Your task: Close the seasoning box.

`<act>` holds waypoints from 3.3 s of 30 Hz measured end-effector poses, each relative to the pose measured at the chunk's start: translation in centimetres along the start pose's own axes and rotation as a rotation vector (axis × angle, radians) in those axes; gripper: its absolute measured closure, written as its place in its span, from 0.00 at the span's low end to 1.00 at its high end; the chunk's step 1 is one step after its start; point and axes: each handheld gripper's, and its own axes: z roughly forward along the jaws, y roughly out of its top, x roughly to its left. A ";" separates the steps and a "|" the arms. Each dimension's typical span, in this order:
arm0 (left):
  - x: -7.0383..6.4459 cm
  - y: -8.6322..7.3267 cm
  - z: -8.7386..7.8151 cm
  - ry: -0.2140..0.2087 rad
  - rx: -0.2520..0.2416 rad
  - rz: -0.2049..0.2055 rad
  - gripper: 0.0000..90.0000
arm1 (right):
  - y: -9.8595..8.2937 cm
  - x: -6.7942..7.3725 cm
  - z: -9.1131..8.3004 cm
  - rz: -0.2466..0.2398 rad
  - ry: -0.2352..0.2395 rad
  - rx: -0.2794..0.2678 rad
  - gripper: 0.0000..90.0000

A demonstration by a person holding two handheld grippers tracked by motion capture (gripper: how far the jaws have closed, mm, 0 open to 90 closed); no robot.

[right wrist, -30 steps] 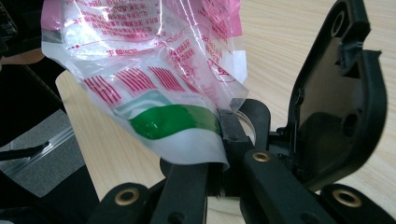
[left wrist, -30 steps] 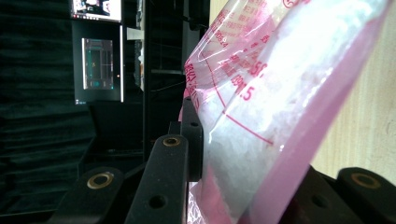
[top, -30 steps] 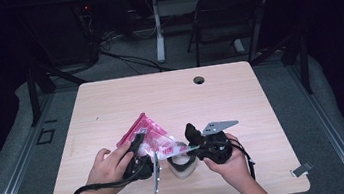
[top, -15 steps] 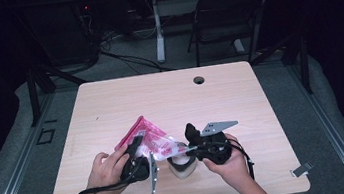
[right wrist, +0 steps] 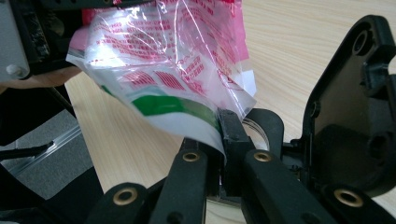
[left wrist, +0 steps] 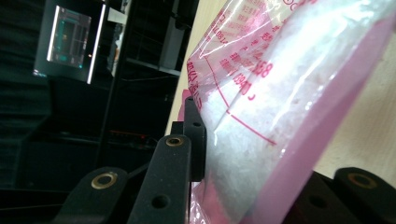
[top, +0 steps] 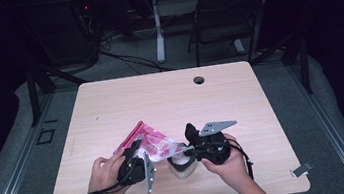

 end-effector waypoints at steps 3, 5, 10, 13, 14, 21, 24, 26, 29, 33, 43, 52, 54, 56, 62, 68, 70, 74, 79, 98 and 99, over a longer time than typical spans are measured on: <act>-0.1 -0.1 0.0 -0.015 -0.002 -0.032 0.91 | 0.0 0.1 -0.1 0.004 -0.001 -0.010 0.99; -0.1 -0.2 0.0 -0.021 -0.011 -0.053 0.91 | 0.0 0.2 -0.2 0.000 -0.001 -0.012 0.99; -0.3 -0.6 0.1 -0.041 -0.017 -0.110 0.92 | 0.2 0.3 -0.3 -0.001 0.000 -0.023 0.98; -0.4 -0.8 0.1 -0.058 -0.020 -0.134 0.92 | 0.2 0.4 -0.3 0.001 0.004 -0.032 0.97; -0.6 -0.9 0.2 -0.070 -0.028 -0.157 0.93 | 0.2 0.4 -0.3 0.001 0.007 -0.033 0.95; -1.0 -1.0 0.4 -0.104 -0.050 -0.218 0.93 | 0.2 0.5 -0.7 0.010 0.012 -0.060 0.88; -1.2 -1.1 0.5 -0.122 -0.066 -0.254 0.93 | 0.2 0.5 -0.8 0.009 0.018 -0.066 0.80; -1.3 -1.2 0.6 -0.134 -0.067 -0.270 0.93 | 0.2 0.6 -0.7 0.008 0.012 -0.065 0.75; -1.4 -1.6 0.8 -0.150 -0.070 -0.301 0.93 | 0.2 0.5 -0.7 0.006 0.008 -0.067 0.70; -1.5 -2.0 0.9 -0.166 -0.078 -0.334 0.93 | 0.2 0.4 -0.8 0.016 -0.001 -0.089 0.64; -1.5 -3.0 0.9 -0.209 -0.097 -0.420 0.93 | 0.2 0.7 -1.0 -0.014 -0.017 -0.102 0.55; -1.1 -4.0 1.4 -0.257 -0.099 -0.510 0.93 | 0.3 0.8 -1.6 -0.013 -0.014 -0.154 0.52; -1.0 -4.2 1.5 -0.259 -0.104 -0.539 0.93 | 0.3 0.8 -1.8 -0.015 -0.014 -0.164 0.52; -0.8 -4.5 1.5 -0.265 -0.105 -0.563 0.93 | 0.3 0.8 -1.9 -0.015 -0.019 -0.175 0.52; -0.1 -5.5 1.6 -0.276 -0.115 -0.657 0.94 | 0.3 0.7 -2.2 -0.010 -0.032 -0.192 0.51; 0.5 -6.4 1.7 -0.287 -0.122 -0.737 0.93 | 0.2 0.5 -2.2 -0.002 -0.038 -0.190 0.51; 0.8 -6.7 1.7 -0.284 -0.123 -0.755 0.93 | 0.1 0.4 -2.1 0.005 -0.042 -0.192 0.51; 1.3 -7.5 1.8 -0.274 -0.119 -0.800 0.93 | 0.0 0.2 -2.1 0.009 -0.051 -0.183 0.52; 2.0 -8.6 1.8 -0.250 -0.112 -0.856 0.93 | -0.1 0.0 -2.2 0.010 -0.054 -0.194 0.53; 3.5 -13.8 2.4 -0.137 0.008 -1.005 0.92 | -0.2 0.2 -2.2 -0.016 -0.089 -0.184 0.54; 3.5 -14.2 2.6 -0.134 0.022 -1.017 0.92 | -0.2 0.2 -2.2 -0.008 -0.093 -0.186 0.54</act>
